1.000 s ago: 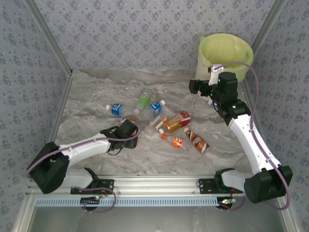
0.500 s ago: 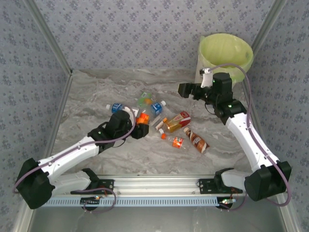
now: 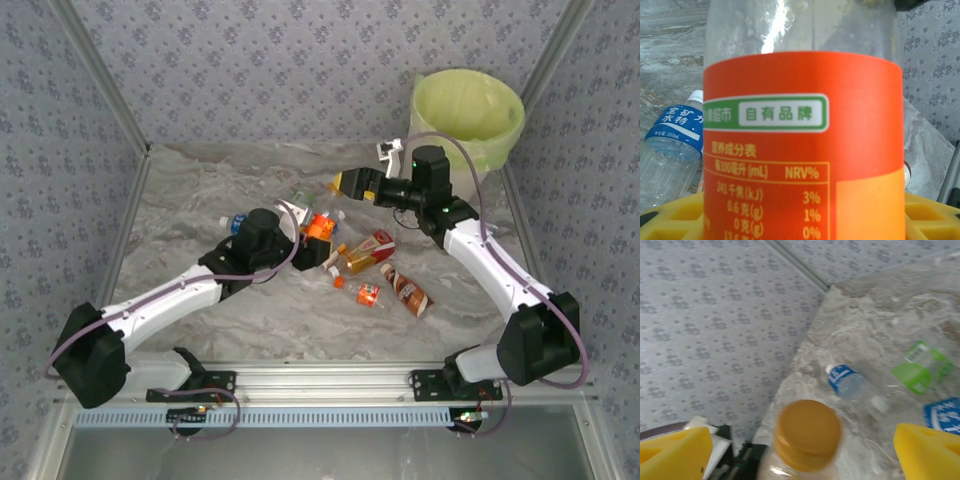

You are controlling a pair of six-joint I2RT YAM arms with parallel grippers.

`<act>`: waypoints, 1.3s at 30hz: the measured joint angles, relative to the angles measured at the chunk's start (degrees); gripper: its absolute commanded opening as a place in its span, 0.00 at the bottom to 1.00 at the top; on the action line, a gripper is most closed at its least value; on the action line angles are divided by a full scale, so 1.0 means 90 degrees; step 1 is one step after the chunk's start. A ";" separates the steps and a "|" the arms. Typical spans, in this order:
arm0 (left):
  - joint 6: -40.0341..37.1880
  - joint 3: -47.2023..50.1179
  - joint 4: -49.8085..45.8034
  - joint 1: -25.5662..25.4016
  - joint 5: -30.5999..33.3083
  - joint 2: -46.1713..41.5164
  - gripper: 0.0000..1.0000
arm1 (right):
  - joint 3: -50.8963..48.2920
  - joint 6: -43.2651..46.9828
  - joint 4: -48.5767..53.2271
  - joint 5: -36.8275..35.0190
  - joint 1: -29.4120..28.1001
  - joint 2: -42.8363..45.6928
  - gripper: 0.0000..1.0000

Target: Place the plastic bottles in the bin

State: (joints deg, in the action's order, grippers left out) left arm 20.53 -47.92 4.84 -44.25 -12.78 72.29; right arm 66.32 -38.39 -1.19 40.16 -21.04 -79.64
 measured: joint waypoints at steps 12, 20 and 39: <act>-0.0134 -0.0233 0.0163 0.0017 -0.0192 0.0243 0.39 | 0.0163 -0.0187 -0.0153 0.0049 -0.0282 -0.0544 0.43; -0.0199 -0.0289 0.0279 0.0066 -0.0274 0.0362 0.50 | 0.0197 -0.0255 -0.0192 -0.0002 -0.0272 -0.0544 0.04; 0.0129 0.0663 0.0316 0.0551 0.1608 -0.0916 0.99 | 0.1780 0.1746 0.1749 -0.1265 0.0704 -0.0432 0.00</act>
State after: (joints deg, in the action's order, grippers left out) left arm 21.69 -41.95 7.68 -39.29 1.69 64.05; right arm 82.35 -22.68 14.55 28.77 -14.70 -83.53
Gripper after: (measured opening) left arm 0.994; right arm 0.397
